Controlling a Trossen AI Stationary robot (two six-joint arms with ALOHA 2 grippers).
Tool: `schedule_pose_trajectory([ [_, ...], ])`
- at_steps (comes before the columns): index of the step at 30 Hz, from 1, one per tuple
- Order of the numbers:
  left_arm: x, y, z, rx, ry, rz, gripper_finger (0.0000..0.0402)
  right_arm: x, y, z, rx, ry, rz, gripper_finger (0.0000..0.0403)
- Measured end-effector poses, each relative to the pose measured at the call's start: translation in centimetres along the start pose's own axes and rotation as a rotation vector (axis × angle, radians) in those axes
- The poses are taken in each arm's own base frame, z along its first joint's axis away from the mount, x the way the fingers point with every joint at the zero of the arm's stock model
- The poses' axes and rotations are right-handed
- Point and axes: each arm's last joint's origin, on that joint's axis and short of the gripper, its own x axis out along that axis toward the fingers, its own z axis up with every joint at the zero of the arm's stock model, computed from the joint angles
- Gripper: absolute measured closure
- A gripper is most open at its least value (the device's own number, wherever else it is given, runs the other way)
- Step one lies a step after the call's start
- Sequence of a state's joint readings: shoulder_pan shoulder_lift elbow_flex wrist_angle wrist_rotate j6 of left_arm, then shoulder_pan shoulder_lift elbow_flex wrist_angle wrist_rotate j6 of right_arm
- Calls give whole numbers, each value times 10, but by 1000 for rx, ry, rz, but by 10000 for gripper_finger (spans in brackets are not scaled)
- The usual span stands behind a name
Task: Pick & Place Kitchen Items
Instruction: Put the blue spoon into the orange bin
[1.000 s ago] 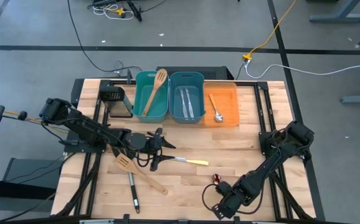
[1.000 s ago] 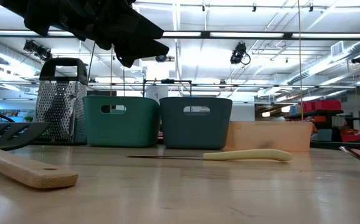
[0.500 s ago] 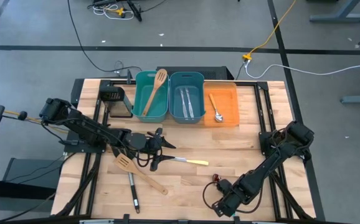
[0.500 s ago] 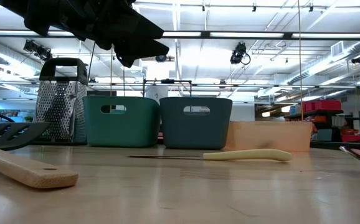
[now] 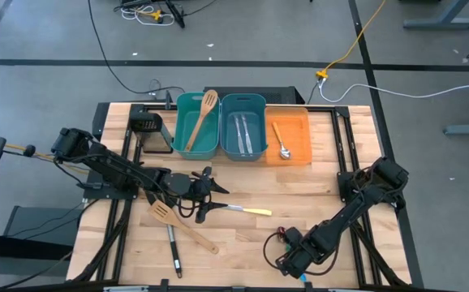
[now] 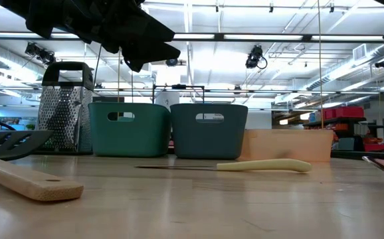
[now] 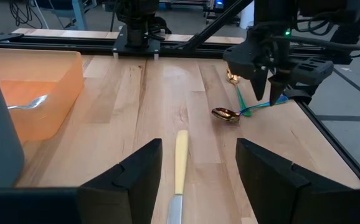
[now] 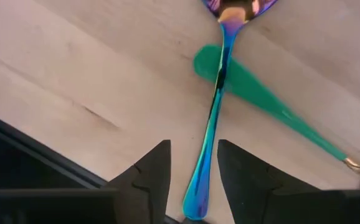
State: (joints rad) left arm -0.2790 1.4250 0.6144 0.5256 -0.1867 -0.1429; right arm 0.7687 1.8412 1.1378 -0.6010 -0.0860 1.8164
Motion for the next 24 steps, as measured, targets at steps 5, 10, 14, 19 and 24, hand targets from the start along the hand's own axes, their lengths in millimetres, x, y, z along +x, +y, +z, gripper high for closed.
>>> schedule_pose_trajectory([
  [5,0,0,0,0,0,0,191,1,0,2,5,-29,-1,259],
  [10,0,0,0,0,0,0,191,8,0,5,10,-37,-20,259],
  [14,0,0,0,6,0,0,191,14,0,7,16,-35,-36,259],
  [19,0,0,0,8,0,0,191,17,1,9,26,-28,-48,259],
  [24,0,0,0,8,0,0,191,17,1,13,45,-36,-49,261],
])
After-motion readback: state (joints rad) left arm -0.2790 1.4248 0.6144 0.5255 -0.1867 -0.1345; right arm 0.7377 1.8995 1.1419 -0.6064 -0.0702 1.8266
